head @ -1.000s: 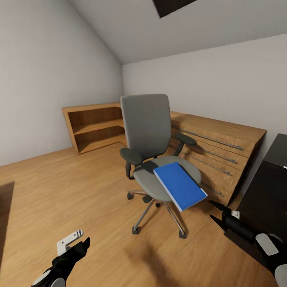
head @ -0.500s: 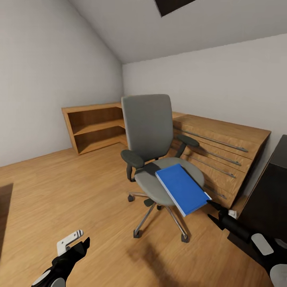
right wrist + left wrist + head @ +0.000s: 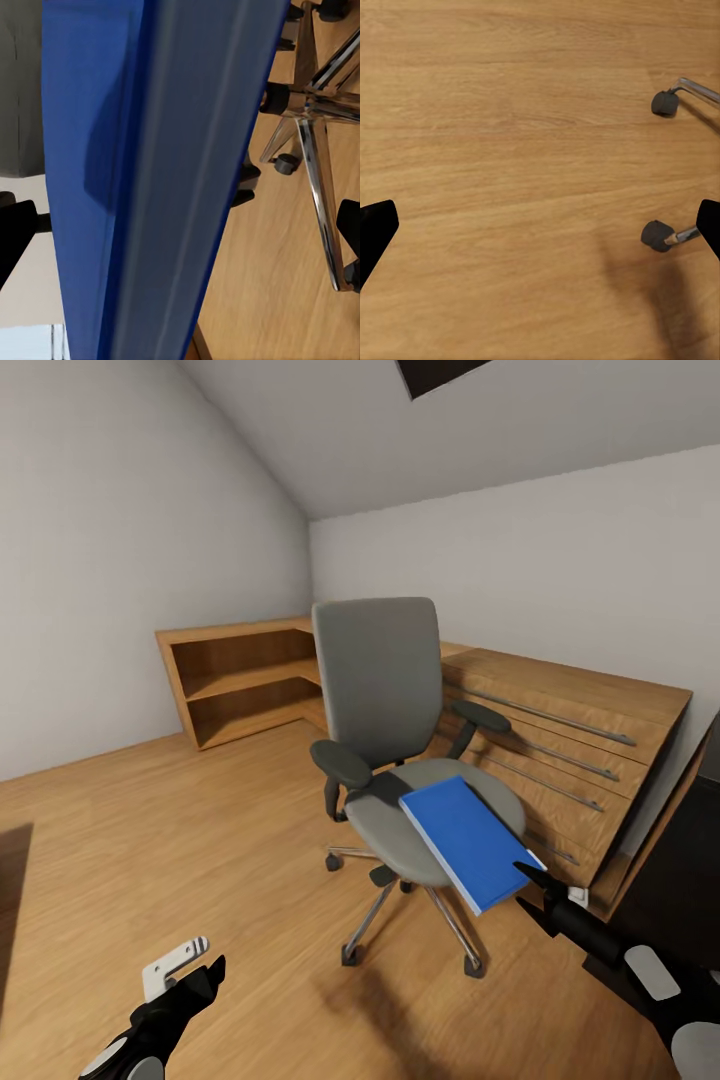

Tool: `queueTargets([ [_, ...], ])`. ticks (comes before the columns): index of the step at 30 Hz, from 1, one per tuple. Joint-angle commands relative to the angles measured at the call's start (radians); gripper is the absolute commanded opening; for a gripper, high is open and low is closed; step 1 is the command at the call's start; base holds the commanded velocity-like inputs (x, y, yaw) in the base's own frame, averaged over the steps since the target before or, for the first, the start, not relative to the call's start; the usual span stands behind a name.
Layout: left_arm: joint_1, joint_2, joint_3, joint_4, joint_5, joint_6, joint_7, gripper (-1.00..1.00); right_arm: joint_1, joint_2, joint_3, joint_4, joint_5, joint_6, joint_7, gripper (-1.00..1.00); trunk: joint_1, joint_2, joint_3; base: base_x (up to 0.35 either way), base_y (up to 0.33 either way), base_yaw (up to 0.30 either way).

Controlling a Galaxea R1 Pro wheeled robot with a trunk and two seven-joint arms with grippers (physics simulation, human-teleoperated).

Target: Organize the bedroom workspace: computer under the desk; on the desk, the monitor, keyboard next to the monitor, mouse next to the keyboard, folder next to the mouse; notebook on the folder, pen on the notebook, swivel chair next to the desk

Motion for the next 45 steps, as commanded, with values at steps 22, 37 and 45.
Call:
queueTargets([
  [22,0.0,0.001,-0.002,-0.002,0.009,0.0,0.009,1.0,-0.001,0.0,-0.002,0.0,-0.002,0.006,0.001,1.0,-0.001,0.0,0.007,0.02,0.014,0.0],
  [37,0.0,0.001,-0.002,-0.002,0.009,-0.001,0.009,1.0,-0.001,0.0,-0.002,-0.001,-0.002,0.006,0.002,1.0,-0.002,0.001,0.015,0.0,0.0,0.0],
  [45,0.0,0.001,-0.002,-0.002,0.009,0.0,0.009,1.0,-0.001,0.0,-0.002,-0.017,-0.002,0.007,0.002,-1.0,-0.002,0.001,0.015,0.0,0.0,0.0],
])
